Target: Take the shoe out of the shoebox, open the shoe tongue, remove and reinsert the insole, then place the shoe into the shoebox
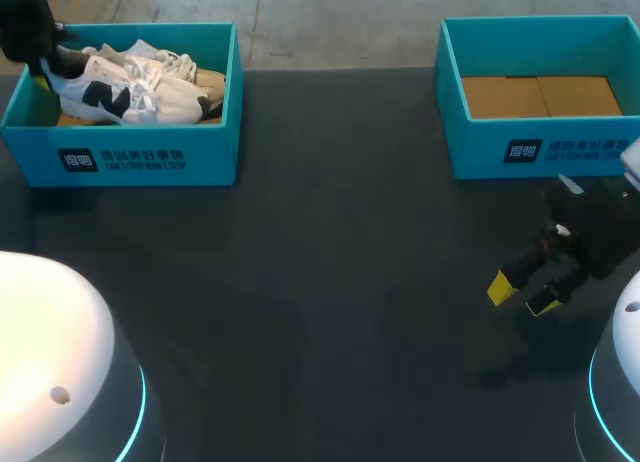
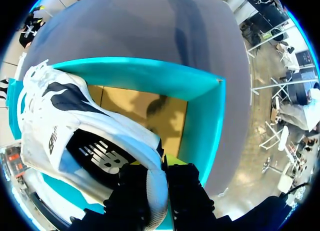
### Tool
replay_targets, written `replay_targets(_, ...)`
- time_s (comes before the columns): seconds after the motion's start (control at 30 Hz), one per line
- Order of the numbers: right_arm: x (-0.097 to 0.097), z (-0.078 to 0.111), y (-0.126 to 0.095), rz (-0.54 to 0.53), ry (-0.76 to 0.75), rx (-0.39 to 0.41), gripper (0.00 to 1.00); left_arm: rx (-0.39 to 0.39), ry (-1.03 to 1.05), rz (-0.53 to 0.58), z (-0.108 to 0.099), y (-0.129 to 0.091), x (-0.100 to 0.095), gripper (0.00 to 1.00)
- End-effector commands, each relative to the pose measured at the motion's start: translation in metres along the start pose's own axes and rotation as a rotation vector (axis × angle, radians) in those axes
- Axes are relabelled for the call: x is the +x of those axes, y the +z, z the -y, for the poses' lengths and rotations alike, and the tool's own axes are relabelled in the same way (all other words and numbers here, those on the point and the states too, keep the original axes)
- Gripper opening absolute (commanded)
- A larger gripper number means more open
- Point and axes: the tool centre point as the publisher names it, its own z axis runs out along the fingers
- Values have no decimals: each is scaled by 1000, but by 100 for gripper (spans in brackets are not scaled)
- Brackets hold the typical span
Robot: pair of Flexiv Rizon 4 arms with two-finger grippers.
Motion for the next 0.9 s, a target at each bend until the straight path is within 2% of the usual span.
replay_targets(0.03, 1, 1, 1, 3, 2, -1, 100, -11, -6, -1, 6, -15, 2, 0)
replay_targets(0.4, 1, 1, 1, 3, 2, -1, 100, -28, -36, -18, 8, -33, 4, 0)
replay_targets(0.9, 1, 1, 1, 3, 2, -1, 100, -22, -114, -37, 1, -36, 6, 0)
